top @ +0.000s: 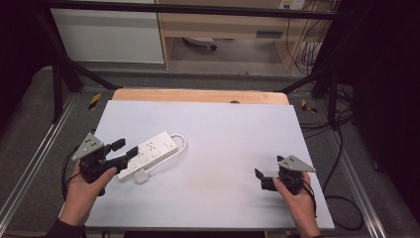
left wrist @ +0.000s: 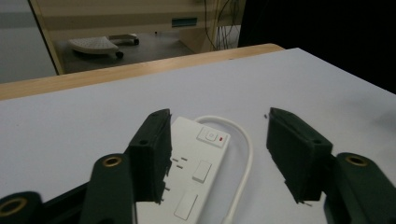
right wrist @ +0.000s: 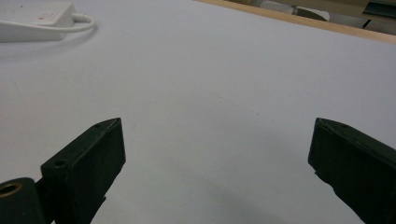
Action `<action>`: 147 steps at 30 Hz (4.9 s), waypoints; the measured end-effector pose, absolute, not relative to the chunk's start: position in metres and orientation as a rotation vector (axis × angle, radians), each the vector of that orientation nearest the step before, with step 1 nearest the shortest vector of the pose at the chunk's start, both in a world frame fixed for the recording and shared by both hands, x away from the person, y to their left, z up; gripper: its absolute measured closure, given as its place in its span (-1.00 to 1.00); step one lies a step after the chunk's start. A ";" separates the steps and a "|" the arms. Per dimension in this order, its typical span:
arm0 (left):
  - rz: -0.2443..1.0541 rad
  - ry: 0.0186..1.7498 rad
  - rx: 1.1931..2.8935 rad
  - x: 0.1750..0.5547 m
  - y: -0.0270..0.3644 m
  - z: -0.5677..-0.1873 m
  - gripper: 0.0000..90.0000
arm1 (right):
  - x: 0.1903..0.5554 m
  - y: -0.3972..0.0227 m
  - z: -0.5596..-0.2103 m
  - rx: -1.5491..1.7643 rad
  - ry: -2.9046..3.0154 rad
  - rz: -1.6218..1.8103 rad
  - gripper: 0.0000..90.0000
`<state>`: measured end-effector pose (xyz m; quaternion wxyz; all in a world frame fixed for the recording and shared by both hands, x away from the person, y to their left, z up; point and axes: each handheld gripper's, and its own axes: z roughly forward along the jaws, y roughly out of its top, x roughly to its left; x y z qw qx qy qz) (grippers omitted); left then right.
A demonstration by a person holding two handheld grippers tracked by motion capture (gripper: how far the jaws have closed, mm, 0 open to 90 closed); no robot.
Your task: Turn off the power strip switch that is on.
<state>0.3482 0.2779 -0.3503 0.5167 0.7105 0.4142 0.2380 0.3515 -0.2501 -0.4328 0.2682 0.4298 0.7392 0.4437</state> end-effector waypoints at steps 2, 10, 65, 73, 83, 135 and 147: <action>0.575 0.993 1.703 0.349 0.277 -0.349 0.07 | 0.352 -0.250 -0.433 1.158 1.994 1.197 -0.90; 0.567 1.007 1.680 0.354 0.280 -0.348 0.41 | 0.352 -0.247 -0.434 1.151 2.009 1.181 -0.90; 0.445 1.014 1.777 0.392 0.279 -0.358 1.00 | 0.351 -0.250 -0.432 1.146 1.994 1.196 -0.90; 0.422 1.013 1.785 0.398 0.277 -0.362 1.00 | 0.351 -0.250 -0.432 1.152 1.999 1.198 -0.90; 0.412 1.023 1.804 0.404 0.275 -0.367 1.00 | 0.351 -0.250 -0.432 1.151 1.998 1.197 -0.90; 0.391 1.065 1.880 0.425 0.268 -0.385 1.00 | 0.351 -0.251 -0.432 1.152 2.006 1.203 -0.90; 0.353 1.082 1.880 0.431 0.265 -0.390 1.00 | 0.351 -0.251 -0.432 1.156 2.007 1.206 -0.90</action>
